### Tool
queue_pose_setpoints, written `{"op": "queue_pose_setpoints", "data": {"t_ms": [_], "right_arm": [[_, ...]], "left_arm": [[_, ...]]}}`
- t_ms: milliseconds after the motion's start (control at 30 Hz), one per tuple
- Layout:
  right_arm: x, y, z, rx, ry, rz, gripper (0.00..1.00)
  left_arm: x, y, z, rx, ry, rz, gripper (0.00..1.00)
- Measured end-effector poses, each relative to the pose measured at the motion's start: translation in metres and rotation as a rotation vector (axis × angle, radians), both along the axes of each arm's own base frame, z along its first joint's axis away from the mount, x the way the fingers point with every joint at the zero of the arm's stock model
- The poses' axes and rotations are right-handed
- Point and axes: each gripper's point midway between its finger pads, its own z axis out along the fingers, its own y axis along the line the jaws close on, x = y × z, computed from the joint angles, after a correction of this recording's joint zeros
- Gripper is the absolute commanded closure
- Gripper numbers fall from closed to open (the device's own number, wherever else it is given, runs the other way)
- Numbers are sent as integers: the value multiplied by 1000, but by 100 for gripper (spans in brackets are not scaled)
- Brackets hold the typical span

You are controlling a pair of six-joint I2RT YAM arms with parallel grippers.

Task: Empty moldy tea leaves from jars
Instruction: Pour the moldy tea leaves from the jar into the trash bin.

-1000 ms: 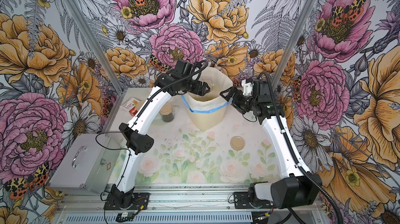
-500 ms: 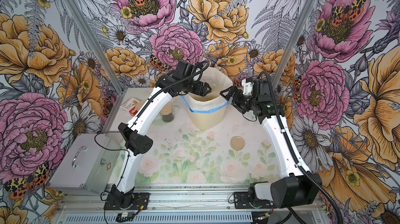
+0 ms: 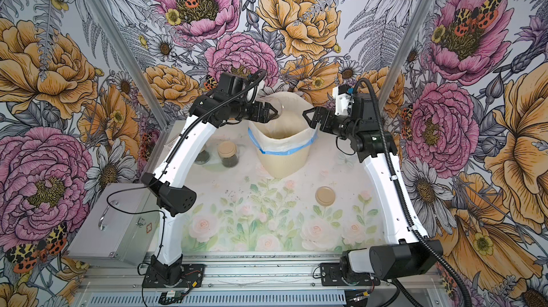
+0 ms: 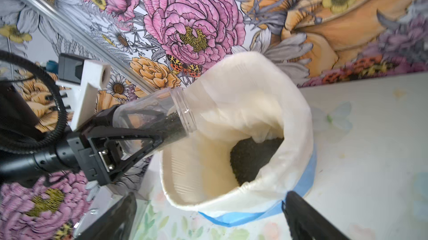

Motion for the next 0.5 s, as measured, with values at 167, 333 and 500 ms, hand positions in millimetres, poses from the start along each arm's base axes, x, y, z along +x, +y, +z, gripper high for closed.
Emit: {"op": "queue_pose_setpoints", "data": {"t_ms": [167,333,500], "right_arm": [[5,30,0,-237,-209,182,0],[8,59,-24,-497,-381,332,0],[16,72,-45,-672,-552,417,0]], "left_arm": [[-7,20,28,-75,-7,5,62],[-8,23,32,-107,8,-7,62],[-10,21,33,-128,24,-26,63]]}}
